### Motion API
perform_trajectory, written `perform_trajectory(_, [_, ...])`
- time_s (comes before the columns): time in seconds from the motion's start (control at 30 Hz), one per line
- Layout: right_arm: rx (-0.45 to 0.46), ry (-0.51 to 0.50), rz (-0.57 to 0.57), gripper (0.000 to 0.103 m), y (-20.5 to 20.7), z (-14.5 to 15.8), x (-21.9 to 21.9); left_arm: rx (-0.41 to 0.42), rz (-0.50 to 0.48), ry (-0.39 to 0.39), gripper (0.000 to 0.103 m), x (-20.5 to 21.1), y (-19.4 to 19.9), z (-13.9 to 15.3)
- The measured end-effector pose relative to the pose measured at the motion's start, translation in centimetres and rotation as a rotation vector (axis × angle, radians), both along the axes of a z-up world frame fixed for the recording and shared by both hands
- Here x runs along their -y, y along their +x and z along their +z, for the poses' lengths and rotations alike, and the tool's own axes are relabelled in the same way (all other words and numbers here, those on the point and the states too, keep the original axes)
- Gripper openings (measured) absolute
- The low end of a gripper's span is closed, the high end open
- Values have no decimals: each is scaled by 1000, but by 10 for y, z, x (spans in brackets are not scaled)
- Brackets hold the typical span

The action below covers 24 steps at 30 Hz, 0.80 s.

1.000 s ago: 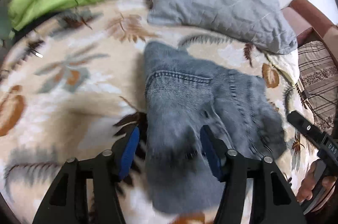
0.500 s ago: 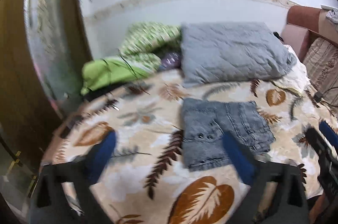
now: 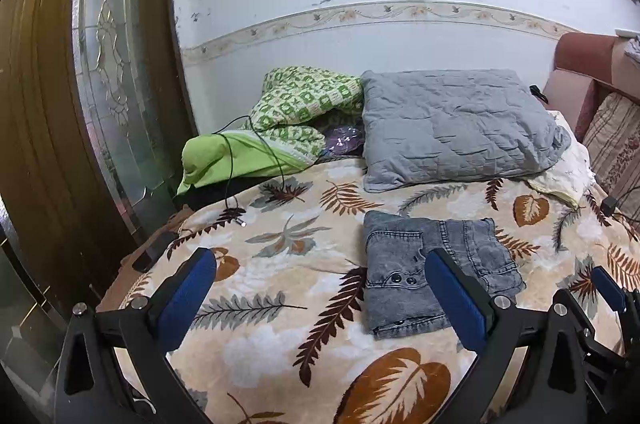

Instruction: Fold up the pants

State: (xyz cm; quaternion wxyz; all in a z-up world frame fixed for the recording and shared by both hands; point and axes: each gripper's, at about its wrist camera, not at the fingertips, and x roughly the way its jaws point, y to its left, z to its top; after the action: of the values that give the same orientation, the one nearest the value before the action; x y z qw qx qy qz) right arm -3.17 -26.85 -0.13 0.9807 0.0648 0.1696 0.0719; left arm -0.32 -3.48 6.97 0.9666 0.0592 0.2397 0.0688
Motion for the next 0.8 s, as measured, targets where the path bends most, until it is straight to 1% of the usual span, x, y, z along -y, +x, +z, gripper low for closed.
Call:
perform_trajectory(0.2, [1, -5, 1, 73, 4, -1, -6, -26, 4, -20, 103, -5, 7, -8])
perform_trajectory(0.53, [-12, -38, 17, 73, 11, -5, -20, -38, -26, -18, 103, -5, 10, -16])
perform_trajectory(0.8, [-22, -41, 19, 73, 13, -7, -19, -82, -34, -25, 103, -5, 15, -26])
